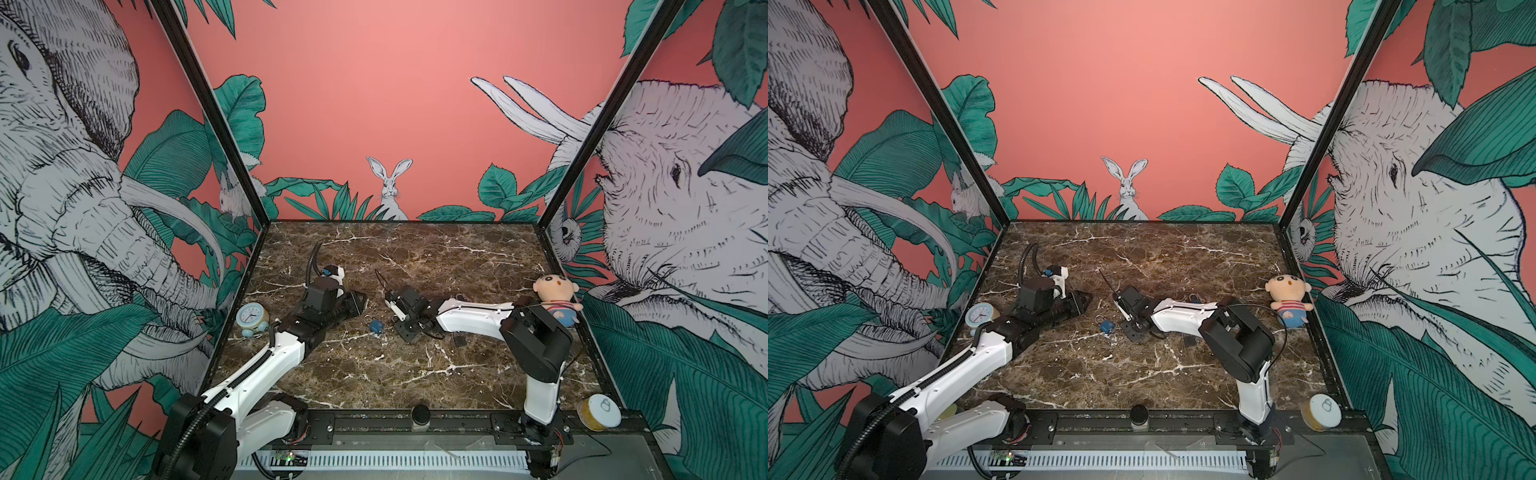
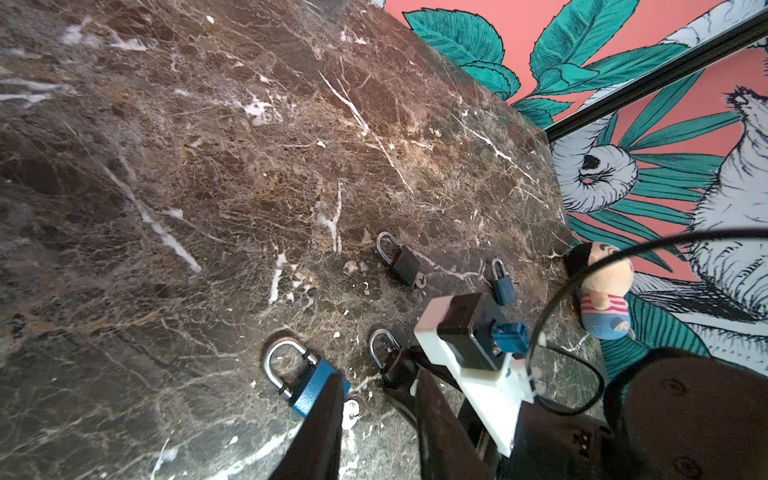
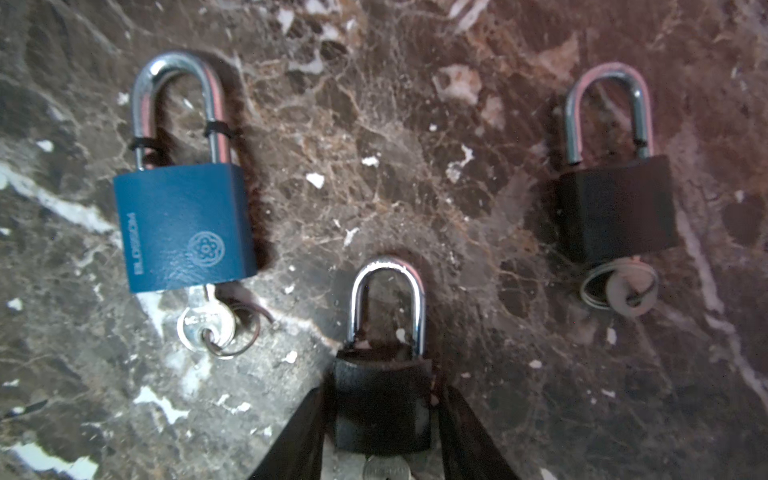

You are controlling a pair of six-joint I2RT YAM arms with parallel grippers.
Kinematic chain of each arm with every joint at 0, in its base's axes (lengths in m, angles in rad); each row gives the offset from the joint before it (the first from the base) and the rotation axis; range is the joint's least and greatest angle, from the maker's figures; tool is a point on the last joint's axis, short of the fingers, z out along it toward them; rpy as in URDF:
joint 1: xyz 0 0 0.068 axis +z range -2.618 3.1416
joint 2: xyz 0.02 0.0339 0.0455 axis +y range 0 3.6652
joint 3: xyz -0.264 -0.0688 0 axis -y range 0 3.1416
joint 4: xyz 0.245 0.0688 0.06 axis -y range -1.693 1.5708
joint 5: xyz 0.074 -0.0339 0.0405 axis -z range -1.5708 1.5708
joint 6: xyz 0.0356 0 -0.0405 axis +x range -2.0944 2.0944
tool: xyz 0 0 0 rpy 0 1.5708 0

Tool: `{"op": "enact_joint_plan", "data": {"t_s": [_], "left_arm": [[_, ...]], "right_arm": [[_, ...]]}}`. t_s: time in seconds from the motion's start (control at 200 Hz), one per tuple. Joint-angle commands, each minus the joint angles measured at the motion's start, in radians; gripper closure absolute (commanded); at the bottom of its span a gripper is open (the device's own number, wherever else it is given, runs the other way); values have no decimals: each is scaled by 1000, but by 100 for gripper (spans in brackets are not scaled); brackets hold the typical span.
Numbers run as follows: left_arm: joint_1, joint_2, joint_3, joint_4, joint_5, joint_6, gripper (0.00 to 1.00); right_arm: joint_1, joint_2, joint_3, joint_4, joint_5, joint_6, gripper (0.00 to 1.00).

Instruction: Lock with the key

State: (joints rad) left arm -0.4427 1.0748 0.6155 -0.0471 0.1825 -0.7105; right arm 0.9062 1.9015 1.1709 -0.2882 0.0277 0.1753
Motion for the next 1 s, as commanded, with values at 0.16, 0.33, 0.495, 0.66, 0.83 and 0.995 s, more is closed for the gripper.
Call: {"op": "enact_joint_plan", "data": {"t_s": [0.16,0.33,0.495,0.66,0.83,0.995], "left_arm": [[9,-29,-16,-9,-8,6,68],[10,-37,-17,-17,-9,8,68],[12,-38,-11,-29,-5,17,68],[12,-28,9,-34,39,39,69],[10,24,48,-31,150,64,70],[0,87,70,35,273,67,69]], "right_arm": [[17,40,25,-32,40,-10,61],[22,35,21,-39,53,-8,75],[24,-18,9,-19,32,9,81],[23,-97,15,-45,-8,14,82],[23,-186,12,-77,-38,11,82],[22,-273,1,-95,-66,17,82]]}}
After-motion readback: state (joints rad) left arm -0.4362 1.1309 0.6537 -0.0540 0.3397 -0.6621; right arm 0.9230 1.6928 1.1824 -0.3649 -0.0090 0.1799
